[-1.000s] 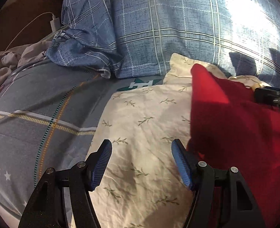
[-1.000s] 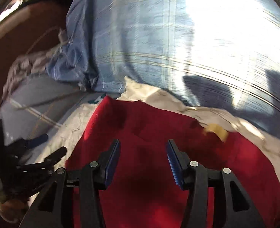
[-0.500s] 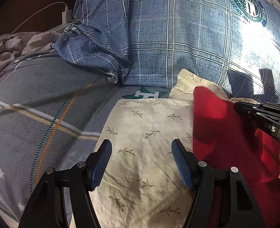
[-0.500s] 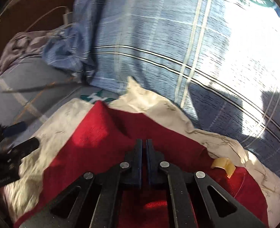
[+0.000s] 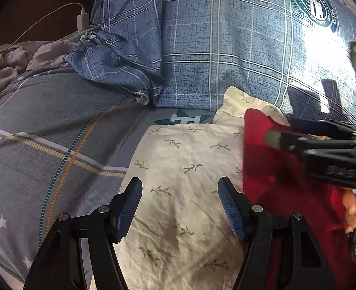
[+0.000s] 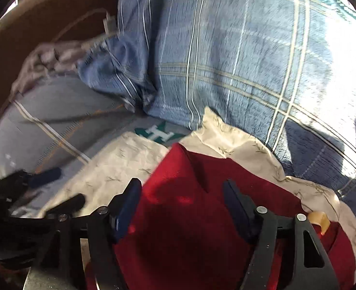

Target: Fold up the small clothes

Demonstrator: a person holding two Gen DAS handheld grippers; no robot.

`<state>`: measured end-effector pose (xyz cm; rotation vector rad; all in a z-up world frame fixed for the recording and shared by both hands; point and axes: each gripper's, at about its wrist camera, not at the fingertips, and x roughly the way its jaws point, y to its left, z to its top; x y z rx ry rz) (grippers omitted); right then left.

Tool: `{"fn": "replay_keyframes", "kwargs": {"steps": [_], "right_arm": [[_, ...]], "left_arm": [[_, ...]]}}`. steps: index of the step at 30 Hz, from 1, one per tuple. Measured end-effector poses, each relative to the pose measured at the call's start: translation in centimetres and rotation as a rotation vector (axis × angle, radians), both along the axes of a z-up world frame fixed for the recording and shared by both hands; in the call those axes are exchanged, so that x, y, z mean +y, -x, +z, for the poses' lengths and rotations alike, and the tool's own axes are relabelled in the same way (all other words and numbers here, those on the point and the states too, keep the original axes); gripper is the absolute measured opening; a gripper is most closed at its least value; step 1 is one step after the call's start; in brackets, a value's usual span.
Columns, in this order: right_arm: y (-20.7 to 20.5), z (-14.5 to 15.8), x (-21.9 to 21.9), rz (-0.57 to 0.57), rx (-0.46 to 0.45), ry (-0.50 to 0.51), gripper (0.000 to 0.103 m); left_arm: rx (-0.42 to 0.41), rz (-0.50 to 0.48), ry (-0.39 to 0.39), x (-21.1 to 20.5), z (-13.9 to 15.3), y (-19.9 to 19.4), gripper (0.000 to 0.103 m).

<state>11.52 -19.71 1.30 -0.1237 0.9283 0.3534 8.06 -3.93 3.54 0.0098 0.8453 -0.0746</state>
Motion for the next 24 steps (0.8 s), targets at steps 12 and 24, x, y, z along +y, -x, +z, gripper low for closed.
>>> {"fn": "replay_keyframes", "kwargs": {"steps": [12,24], "right_arm": [[-2.7,-2.6,3.2,-0.035,0.034,-0.077,0.005],[11.2,1.3,-9.2,-0.313,-0.055,0.07,0.05]], "left_arm": [[-0.03,0.027,0.041,0.7,0.8,-0.1,0.065],[-0.016,-0.096,0.113,-1.4,0.7,0.7,0.065]]}}
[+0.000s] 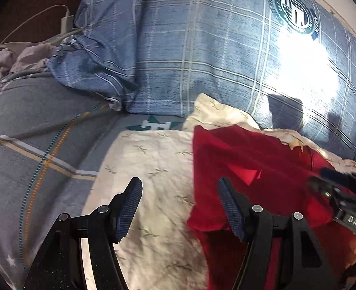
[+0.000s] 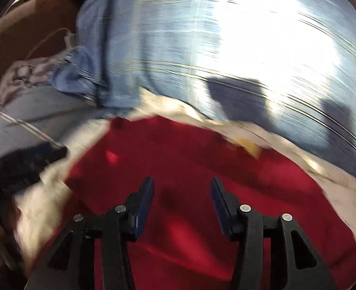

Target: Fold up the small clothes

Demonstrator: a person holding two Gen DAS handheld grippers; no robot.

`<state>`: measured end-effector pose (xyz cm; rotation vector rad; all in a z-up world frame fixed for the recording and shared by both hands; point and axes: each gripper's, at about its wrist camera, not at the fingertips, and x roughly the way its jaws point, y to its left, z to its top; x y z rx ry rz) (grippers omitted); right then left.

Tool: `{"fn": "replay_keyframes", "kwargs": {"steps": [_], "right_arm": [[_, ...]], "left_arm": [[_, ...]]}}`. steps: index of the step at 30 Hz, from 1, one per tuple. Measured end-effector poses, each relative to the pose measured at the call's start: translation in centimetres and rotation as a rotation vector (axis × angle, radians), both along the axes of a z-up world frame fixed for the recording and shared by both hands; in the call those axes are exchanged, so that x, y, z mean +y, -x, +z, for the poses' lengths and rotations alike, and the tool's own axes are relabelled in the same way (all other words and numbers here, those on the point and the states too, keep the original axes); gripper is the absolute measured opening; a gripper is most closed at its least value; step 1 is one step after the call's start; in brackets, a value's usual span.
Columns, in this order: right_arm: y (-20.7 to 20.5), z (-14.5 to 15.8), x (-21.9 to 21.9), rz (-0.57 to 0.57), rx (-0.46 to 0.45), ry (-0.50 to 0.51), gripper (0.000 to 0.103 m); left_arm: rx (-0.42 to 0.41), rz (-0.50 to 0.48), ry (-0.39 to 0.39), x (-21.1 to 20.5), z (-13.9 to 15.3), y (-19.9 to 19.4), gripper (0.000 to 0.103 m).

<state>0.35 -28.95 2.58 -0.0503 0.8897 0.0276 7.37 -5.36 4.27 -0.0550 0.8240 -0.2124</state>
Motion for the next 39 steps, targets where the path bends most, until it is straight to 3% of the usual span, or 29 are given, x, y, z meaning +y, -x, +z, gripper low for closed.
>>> {"fn": "replay_keyframes", "kwargs": {"steps": [4,6,8,12,15,18,21,29,33,39], "right_arm": [[2.6,-2.0,-5.6,-0.182,0.058,0.08,0.049],[3.4,-2.7,-7.7,-0.246,0.071,0.113,0.048],[4.4,-2.1,-9.1,-0.264,0.056,0.047,0.048],[5.3,-0.5,-9.3,-0.286,0.028,0.072,0.05],[5.2,0.3,-9.4,-0.285,0.002,0.029,0.05],[4.0,-0.6,-9.3,-0.278,0.025,0.018,0.05],[2.3,-2.8,-9.4,-0.308,0.09,0.077,0.05],[4.5,-1.1,-7.5,-0.291,0.055,0.095,0.054],[5.2,-2.1,-6.6,-0.28,0.077,0.104,0.056],[6.1,-1.9,-6.3,-0.287,0.066,0.092,0.057]], "left_arm": [[0.042,-0.02,-0.049,-1.6,-1.4,-0.8,0.065],[0.078,-0.017,-0.13,-2.6,-2.5,-1.3,0.065],[0.091,-0.018,-0.168,-3.2,-3.1,-1.6,0.067],[0.076,0.001,-0.159,-3.4,-2.3,-1.4,0.067],[0.039,0.0,-0.105,-3.2,-1.2,-0.9,0.067],[0.032,-0.02,-0.091,-3.4,-1.0,-0.5,0.067],[0.039,-0.03,-0.107,-3.6,-1.1,-0.2,0.067],[0.007,-0.047,-0.098,-4.3,-0.1,0.6,0.067],[-0.006,-0.069,-0.096,-5.0,0.1,1.0,0.067],[0.029,-0.088,-0.096,-5.8,-0.8,0.7,0.067]]}}
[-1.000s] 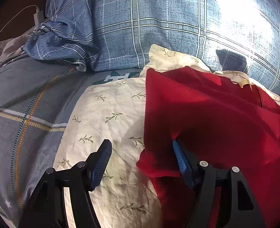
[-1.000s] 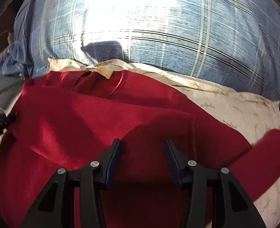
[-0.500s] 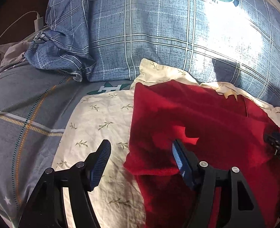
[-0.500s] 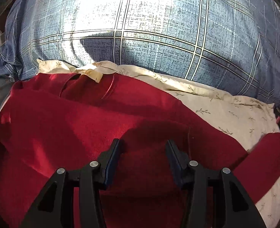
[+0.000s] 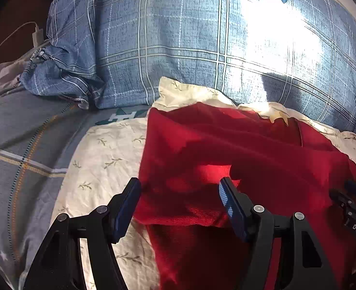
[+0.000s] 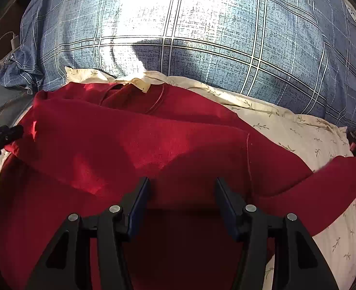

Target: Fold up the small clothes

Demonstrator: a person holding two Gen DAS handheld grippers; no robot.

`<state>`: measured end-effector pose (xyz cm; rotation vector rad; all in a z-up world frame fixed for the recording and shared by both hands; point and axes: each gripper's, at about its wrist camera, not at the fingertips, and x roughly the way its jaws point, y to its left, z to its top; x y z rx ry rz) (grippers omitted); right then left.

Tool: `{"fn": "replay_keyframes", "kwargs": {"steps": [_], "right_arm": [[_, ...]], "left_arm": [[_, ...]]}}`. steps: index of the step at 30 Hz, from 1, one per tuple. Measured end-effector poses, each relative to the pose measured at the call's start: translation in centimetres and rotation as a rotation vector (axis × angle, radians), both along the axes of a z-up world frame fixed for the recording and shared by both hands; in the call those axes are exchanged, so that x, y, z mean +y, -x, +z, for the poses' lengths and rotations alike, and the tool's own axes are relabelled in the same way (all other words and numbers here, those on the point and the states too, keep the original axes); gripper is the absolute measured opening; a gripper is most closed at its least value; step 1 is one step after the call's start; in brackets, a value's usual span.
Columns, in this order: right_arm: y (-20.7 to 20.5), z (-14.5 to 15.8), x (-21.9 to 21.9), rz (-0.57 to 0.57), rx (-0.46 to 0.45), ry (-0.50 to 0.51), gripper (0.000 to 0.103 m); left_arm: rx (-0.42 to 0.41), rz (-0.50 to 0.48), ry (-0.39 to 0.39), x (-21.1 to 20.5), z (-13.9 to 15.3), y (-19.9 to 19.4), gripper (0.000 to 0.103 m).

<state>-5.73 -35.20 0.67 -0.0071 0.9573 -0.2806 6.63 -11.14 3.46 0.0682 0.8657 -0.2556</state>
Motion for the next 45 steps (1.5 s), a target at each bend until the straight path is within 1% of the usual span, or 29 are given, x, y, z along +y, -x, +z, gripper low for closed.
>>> {"fn": "replay_keyframes", "kwargs": {"steps": [2,5,8,10,13,15,18,22,26,31,36,39,41,45], "right_arm": [[-0.2,-0.1,-0.2,0.0,0.0,-0.005,0.059],[-0.1,-0.7,-0.4,0.001,-0.005,-0.015,0.063],[0.0,-0.4,-0.6,-0.003,0.006,-0.034,0.063],[0.4,0.0,-0.9,-0.015,0.0,-0.068,0.063],[1.1,0.9,-1.4,-0.042,-0.03,-0.11,0.063],[1.4,1.3,-1.6,-0.054,-0.046,-0.121,0.064],[1.4,1.8,-1.4,-0.055,-0.048,-0.121,0.064],[1.0,2.3,-0.8,-0.054,-0.052,-0.12,0.064],[0.5,2.4,-0.1,-0.039,-0.049,-0.125,0.065],[-0.6,1.8,0.6,-0.026,-0.043,-0.106,0.065],[-2.2,0.7,0.0,-0.082,-0.024,-0.059,0.064],[-3.0,-0.1,-0.7,-0.095,0.002,-0.061,0.063],[-3.2,-0.4,-1.0,-0.099,0.0,-0.061,0.064],[-2.8,0.1,-0.8,-0.1,-0.005,-0.063,0.064]], "left_arm": [[0.013,-0.006,-0.015,-0.3,-0.5,-0.2,0.067],[0.042,-0.022,-0.066,-1.2,-1.4,-0.4,0.069],[0.03,-0.028,-0.095,-1.8,-1.5,-0.3,0.069],[0.028,-0.028,-0.076,-1.9,-1.2,-0.2,0.069],[0.009,-0.022,-0.002,-1.3,-0.3,0.2,0.069],[-0.008,-0.032,0.019,-1.0,0.2,0.6,0.069],[-0.02,-0.037,0.017,-0.8,0.3,1.1,0.069],[-0.001,-0.035,0.023,-0.6,0.1,1.0,0.069],[0.001,-0.028,0.029,-0.5,0.2,0.9,0.069],[-0.002,-0.012,0.037,0.0,0.4,0.8,0.069],[0.017,0.008,0.036,0.3,0.0,0.3,0.069],[0.019,0.013,0.039,0.3,0.0,0.0,0.069],[0.022,0.014,0.032,0.3,-0.2,-0.2,0.069],[0.024,0.019,0.029,0.2,-0.5,-0.5,0.069]]}}
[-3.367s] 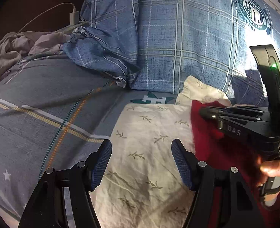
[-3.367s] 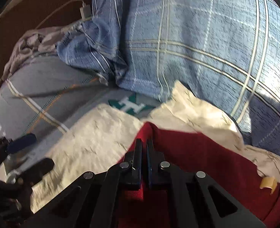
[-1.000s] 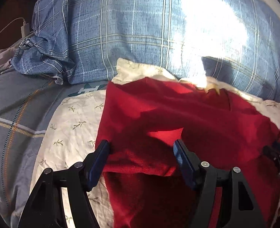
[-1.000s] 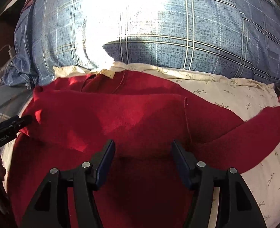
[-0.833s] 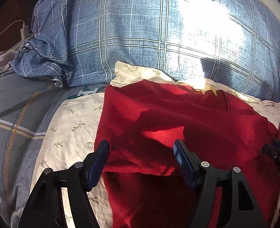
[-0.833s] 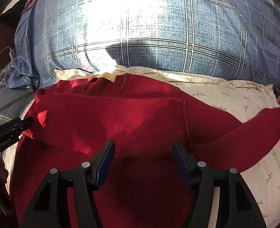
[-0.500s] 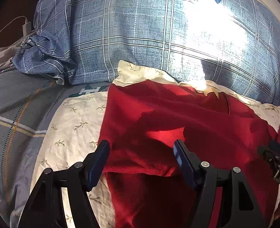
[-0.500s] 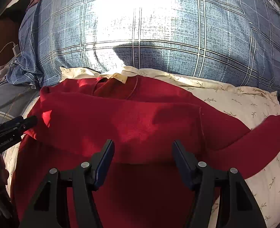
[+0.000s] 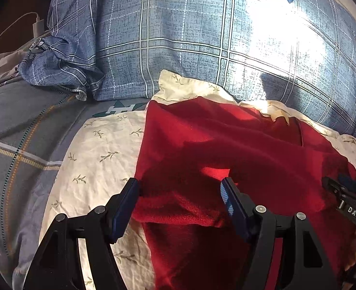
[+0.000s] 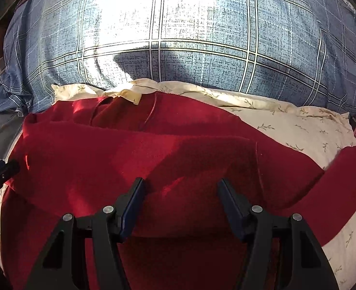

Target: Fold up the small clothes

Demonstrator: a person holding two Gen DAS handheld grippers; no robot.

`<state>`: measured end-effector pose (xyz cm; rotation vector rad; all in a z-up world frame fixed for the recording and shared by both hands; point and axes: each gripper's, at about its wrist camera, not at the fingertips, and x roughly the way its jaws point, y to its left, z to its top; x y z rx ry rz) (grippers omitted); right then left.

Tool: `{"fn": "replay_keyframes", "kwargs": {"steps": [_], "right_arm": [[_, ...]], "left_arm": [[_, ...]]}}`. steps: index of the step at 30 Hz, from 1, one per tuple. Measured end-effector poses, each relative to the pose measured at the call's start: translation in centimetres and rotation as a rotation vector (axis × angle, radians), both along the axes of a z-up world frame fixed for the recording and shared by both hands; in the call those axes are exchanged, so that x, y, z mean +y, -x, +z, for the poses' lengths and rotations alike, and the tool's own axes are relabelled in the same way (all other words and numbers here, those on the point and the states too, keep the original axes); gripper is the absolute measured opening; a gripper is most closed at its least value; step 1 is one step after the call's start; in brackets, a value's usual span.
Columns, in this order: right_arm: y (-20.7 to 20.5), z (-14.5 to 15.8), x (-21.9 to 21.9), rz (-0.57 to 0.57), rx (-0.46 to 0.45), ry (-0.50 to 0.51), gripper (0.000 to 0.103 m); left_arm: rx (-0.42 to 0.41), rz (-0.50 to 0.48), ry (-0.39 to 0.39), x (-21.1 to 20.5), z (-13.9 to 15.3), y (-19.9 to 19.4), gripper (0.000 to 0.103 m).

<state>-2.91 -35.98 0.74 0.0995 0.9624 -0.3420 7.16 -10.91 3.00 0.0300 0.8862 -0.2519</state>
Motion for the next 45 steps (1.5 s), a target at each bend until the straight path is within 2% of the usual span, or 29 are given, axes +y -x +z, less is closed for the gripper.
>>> {"fn": "replay_keyframes", "kwargs": {"steps": [7,10,12,15,18,22,24,26,29,32,34,37,38,39,41,45], "right_arm": [[0.7,-0.4,0.6,0.033,0.003,0.001,0.067],[2.0,1.0,0.3,0.031,-0.022,-0.043,0.067],[2.7,1.8,-0.2,0.019,-0.034,-0.038,0.067],[4.0,2.8,-1.9,-0.019,-0.045,-0.027,0.069],[5.4,3.9,-4.3,-0.066,-0.073,-0.063,0.069],[8.7,6.3,-9.5,-0.189,-0.147,-0.087,0.072],[10.3,7.2,-12.6,-0.279,-0.167,-0.083,0.077],[11.9,7.8,-16.2,-0.395,-0.179,-0.101,0.078],[13.5,7.7,-20.8,-0.521,-0.177,-0.158,0.079],[14.0,7.1,-24.5,-0.608,-0.174,-0.172,0.079],[14.0,6.5,-26.3,-0.642,-0.183,-0.186,0.079],[13.5,5.2,-28.8,-0.672,-0.214,-0.262,0.077],[13.6,4.9,-29.3,-0.673,-0.221,-0.269,0.071],[13.4,4.7,-29.9,-0.674,-0.223,-0.263,0.045],[13.2,4.8,-30.1,-0.665,-0.203,-0.215,0.009],[14.2,7.7,-28.7,-0.63,-0.273,-0.138,0.009]], "left_arm": [[-0.007,-0.009,-0.004,-0.3,-0.1,0.4,0.069],[-0.012,-0.022,0.0,-0.6,0.0,0.6,0.069],[-0.02,-0.027,-0.002,-0.7,0.0,0.8,0.069],[-0.022,-0.029,0.008,-0.7,-0.1,0.8,0.069],[-0.016,-0.026,-0.002,-0.9,-0.4,0.9,0.069],[-0.019,-0.027,0.001,-1.0,-0.3,1.0,0.069],[-0.016,-0.024,0.011,-0.8,-0.2,1.0,0.069],[-0.015,-0.022,0.015,-0.7,-0.2,0.9,0.069],[-0.013,-0.016,0.02,-0.5,-0.2,0.8,0.069],[-0.011,-0.012,0.018,-0.5,-0.3,0.7,0.069],[-0.012,-0.011,0.011,-0.6,-0.4,0.7,0.069],[-0.01,-0.014,0.001,-0.7,-0.6,0.6,0.069],[-0.012,-0.015,-0.001,-0.8,-0.7,0.6,0.069],[-0.013,-0.017,-0.005,-0.9,-0.7,0.5,0.069],[-0.013,-0.018,-0.011,-1.0,-0.8,0.5,0.069],[-0.013,-0.016,-0.001,-0.8,-0.7,0.4,0.069]]}}
